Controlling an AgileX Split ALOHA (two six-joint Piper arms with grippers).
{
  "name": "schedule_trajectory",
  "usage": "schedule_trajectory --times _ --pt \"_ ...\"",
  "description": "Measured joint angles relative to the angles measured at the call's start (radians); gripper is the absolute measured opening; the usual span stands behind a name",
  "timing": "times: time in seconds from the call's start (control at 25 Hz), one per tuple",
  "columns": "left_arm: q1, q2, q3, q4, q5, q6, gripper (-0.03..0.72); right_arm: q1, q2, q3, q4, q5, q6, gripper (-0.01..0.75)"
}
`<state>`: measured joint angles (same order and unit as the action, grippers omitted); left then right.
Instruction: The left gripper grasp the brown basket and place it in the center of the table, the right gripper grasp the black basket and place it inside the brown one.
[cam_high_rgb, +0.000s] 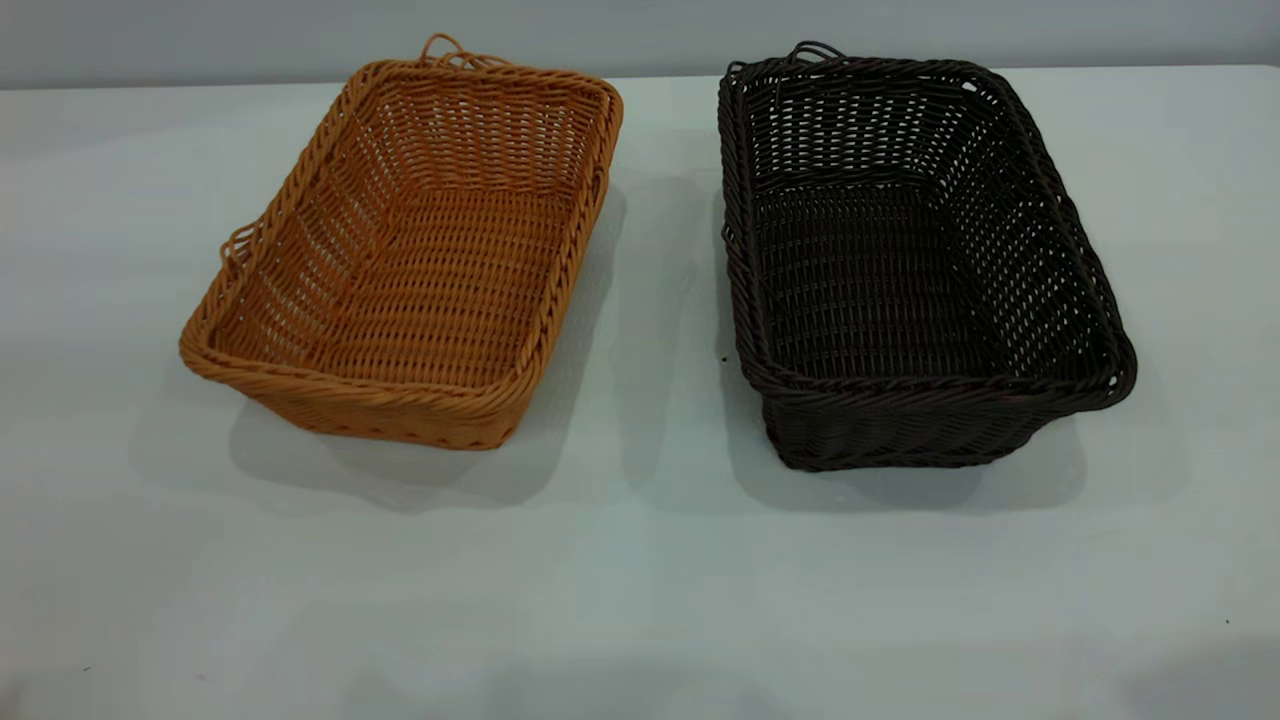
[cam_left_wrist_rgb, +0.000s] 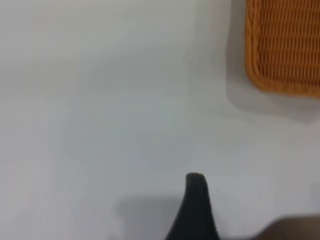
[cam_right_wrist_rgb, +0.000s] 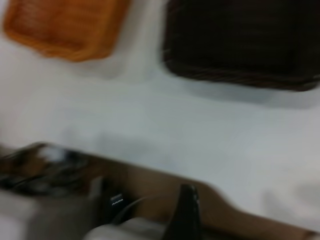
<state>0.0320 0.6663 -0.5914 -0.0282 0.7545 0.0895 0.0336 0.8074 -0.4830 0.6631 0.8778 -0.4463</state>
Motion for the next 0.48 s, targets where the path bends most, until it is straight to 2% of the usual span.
schedule_trajectory --times 0.08,0.2,0.4,0.48 --pt "0.0 0.081 0.0 -0.018 -0.083 0.003 0.563 0.015 0.13 0.0 0.117 -0.032 -0.113 0.593" --pt "0.0 0.192 -0.002 -0.039 -0.196 0.013 0.563 0.09 0.305 -0.003 0.246 -0.104 -0.252 0.592" --pt "0.0 0.35 -0.038 -0.043 -0.259 0.028 0.564 0.286 0.599 -0.058 0.315 -0.237 -0.257 0.592" --pt "0.0 0.391 -0.053 -0.043 -0.275 0.028 0.564 0.338 0.697 -0.104 0.336 -0.273 -0.214 0.592"
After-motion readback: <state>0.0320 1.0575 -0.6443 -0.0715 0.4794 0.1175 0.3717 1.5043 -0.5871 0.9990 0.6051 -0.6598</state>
